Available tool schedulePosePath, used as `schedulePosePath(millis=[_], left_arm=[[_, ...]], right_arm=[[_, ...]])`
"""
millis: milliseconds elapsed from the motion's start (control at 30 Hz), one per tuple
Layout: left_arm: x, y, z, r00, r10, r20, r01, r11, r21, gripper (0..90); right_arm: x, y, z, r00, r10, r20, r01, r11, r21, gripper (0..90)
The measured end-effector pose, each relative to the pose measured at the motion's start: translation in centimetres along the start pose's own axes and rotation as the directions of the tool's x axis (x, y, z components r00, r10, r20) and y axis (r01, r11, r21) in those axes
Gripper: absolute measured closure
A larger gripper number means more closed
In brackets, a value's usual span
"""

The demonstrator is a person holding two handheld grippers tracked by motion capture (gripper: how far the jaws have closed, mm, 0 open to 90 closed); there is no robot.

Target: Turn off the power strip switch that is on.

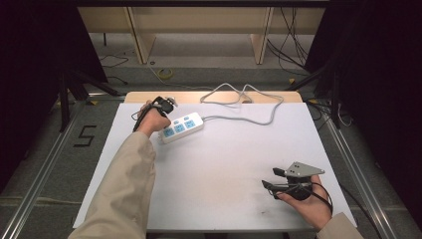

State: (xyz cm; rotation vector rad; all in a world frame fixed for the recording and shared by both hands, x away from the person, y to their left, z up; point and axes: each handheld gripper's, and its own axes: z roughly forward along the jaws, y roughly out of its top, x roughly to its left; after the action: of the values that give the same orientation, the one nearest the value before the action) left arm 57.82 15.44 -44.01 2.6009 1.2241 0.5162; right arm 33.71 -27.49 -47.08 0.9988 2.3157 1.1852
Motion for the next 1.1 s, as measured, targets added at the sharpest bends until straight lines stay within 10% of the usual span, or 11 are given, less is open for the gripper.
schedulePosePath(millis=[500,1100], left_arm=[[-0.1,-0.2,-0.4,0.9994,0.02,-0.029,-0.021,0.9995,-0.022,89.7],[0.2,-2.1,-2.3,0.9973,-0.072,0.013,0.073,0.9888,-0.13,83.4]], right_arm=[[0.1,0.0,0.0,1.0,-0.002,0.0,0.002,1.0,0.0,37.6],[0.1,0.1,0.1,1.0,-0.001,0.001,0.001,1.0,0.001,37.6]])
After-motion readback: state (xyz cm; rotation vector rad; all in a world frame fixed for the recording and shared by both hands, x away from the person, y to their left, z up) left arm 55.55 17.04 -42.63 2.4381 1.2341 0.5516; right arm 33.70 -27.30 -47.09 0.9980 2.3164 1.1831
